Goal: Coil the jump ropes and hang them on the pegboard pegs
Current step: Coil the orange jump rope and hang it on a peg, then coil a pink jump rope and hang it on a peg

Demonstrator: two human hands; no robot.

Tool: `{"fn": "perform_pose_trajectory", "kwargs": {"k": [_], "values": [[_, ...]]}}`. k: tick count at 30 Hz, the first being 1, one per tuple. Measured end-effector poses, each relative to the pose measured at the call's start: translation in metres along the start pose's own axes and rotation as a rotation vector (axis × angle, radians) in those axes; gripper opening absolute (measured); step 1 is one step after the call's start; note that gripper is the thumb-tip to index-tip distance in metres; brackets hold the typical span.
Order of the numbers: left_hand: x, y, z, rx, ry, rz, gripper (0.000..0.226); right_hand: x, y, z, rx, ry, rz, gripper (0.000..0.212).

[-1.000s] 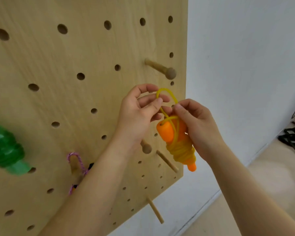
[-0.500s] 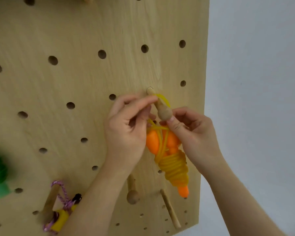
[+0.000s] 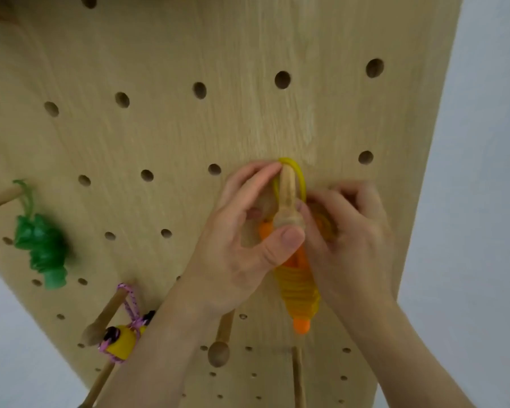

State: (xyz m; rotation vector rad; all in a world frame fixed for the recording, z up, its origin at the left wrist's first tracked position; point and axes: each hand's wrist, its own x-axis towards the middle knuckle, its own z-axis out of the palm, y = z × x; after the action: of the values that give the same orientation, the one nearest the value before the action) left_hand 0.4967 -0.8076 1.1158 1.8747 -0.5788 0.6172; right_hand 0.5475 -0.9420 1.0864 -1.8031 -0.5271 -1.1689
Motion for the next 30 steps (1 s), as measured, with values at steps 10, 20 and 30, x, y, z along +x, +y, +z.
{"fn": "perform_pose_trajectory", "kwargs": {"k": [10, 20, 30], "values": [[-0.026, 0.011, -0.021, 0.012, 0.160, -0.021, 0.037, -0.049, -0.033, -0.029, 0.143, -0.162, 0.074, 0.006], [-0.257, -0.001, -0.167, 0.251, 0.335, -0.452, 0.029, -0.175, -0.172, 0.058, 0.212, -1.247, -0.069, 0.017], [-0.562, -0.045, -0.313, 0.468, 0.671, -1.295, 0.032, -0.400, -0.302, 0.230, 0.255, -1.901, 0.017, 0.020]]}}
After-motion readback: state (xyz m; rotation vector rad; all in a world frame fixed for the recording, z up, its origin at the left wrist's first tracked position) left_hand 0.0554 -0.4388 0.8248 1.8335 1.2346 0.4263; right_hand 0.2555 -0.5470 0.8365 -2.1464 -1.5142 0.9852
